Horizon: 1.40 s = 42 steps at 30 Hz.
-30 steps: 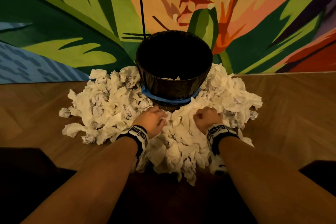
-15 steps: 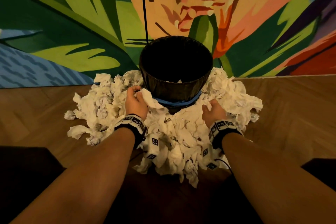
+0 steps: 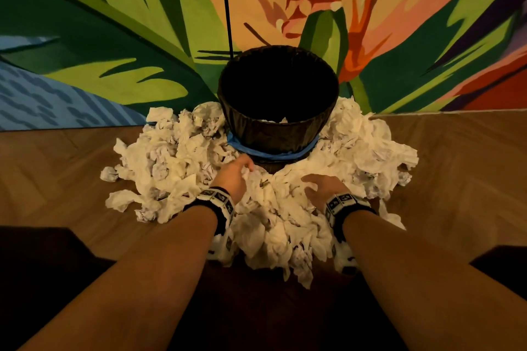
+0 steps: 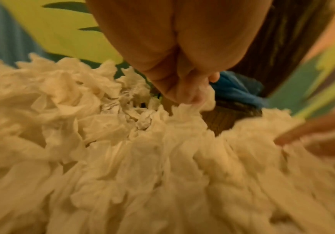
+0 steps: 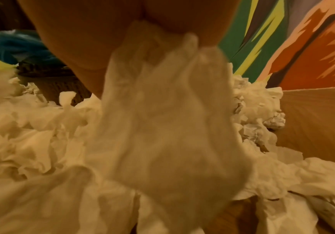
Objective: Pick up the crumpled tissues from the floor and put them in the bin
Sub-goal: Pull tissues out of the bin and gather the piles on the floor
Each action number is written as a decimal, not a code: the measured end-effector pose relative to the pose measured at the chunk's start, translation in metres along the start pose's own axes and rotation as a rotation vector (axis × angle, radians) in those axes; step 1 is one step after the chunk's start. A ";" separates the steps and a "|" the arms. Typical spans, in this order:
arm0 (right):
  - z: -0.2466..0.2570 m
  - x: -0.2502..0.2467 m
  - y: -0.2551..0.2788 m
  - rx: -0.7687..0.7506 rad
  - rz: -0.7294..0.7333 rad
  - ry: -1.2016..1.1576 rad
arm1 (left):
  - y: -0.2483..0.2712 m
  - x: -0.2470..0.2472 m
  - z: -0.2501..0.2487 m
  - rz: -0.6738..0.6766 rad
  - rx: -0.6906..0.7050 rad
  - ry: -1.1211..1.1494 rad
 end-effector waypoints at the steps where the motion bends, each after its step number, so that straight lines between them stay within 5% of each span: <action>1: 0.001 -0.002 -0.001 0.001 -0.010 -0.006 | 0.001 0.011 -0.005 0.092 0.050 -0.073; 4: 0.001 -0.009 -0.001 -0.007 -0.081 -0.075 | 0.011 0.037 -0.016 0.259 0.161 -0.343; 13: 0.006 -0.027 0.004 -0.077 -0.221 -0.481 | 0.007 0.056 -0.015 0.348 0.266 -0.807; 18: 0.000 -0.041 0.008 -0.041 -0.317 -0.633 | 0.005 0.043 -0.013 0.218 0.247 -0.561; 22: -0.010 -0.049 0.011 0.100 -0.361 -0.703 | 0.004 0.014 -0.012 0.013 0.200 -0.155; 25: -0.010 -0.056 0.011 0.125 -0.381 -0.693 | 0.004 -0.005 -0.005 -0.065 0.082 0.062; 30: -0.001 -0.063 0.015 0.082 -0.377 -1.040 | 0.006 -0.034 0.001 -0.125 -0.083 0.509; 36: 0.012 -0.122 0.027 -0.036 -0.557 -1.052 | 0.000 -0.111 0.001 -0.500 -0.133 0.451; 40: 0.027 -0.199 0.020 -0.099 -0.659 -1.050 | -0.019 -0.170 -0.021 -0.609 -0.053 0.277; 42: 0.044 -0.238 0.016 -0.094 -0.667 -0.856 | -0.032 -0.192 -0.038 -0.601 0.002 0.328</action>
Point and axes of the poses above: each hand's wrist, its own y-axis away from the middle knuckle, its own x-axis out of the palm, z = x × y, the point moved 8 cm from there along -y, towards the middle knuckle, and after that the axes turned 9 degrees about -y, right-handed, at the moved point
